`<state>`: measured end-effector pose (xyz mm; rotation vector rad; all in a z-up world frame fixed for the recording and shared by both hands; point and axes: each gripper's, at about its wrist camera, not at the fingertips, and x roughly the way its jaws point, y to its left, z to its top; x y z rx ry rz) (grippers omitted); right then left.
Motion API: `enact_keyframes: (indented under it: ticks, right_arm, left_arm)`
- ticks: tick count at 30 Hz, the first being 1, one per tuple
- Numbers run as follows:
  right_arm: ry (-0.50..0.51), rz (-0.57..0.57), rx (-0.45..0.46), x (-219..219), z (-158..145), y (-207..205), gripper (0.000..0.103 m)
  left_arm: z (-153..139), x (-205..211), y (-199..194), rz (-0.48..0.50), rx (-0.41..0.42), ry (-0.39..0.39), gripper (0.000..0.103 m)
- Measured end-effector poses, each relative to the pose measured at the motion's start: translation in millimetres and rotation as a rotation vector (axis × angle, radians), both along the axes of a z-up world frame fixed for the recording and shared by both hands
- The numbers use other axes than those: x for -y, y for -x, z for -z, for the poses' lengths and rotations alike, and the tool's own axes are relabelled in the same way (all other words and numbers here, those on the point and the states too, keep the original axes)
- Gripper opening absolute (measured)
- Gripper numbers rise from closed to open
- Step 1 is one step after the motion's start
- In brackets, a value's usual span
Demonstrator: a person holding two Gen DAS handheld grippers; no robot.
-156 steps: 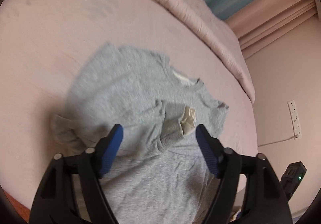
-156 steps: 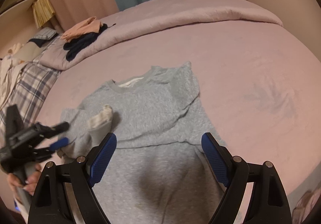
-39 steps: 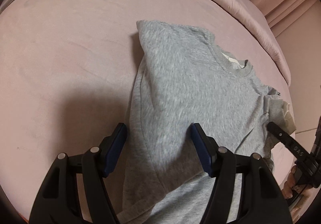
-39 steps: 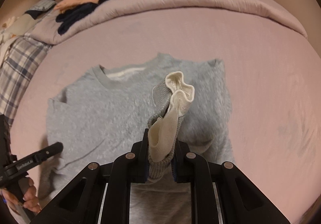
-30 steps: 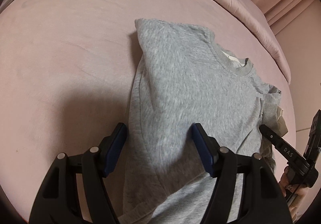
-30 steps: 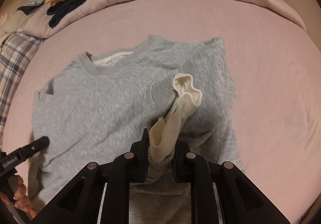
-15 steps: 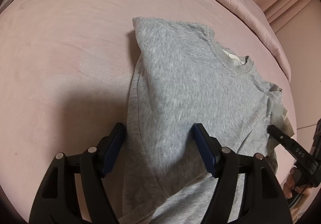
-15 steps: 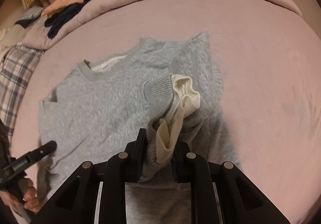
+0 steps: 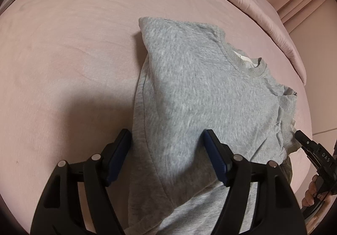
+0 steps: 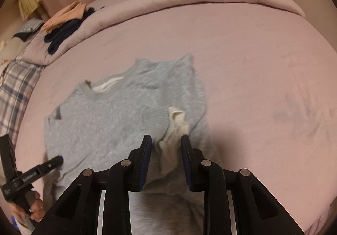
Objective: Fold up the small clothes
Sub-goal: 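Lower the cuff back onto the shirt front with the right tool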
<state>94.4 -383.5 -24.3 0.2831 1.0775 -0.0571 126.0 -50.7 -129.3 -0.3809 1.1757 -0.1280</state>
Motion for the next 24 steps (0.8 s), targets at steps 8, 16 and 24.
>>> enact_keyframes:
  ticks: [8, 16, 24]
  right_arm:
    - [-0.053, -0.020, -0.016, 2, 5, 1, 0.026]
    - [0.019, -0.037, 0.053, -7, -9, 4, 0.004]
    - [0.066, -0.019, -0.014, -4, 15, -2, 0.004]
  left_arm:
    - [0, 1, -1, 0.001, 0.001, -0.006, 0.074]
    - [0, 0, 0, 0.014, -0.002, -0.006, 0.074]
    - [-5, -16, 16, 0.003, -0.008, 0.053, 0.066]
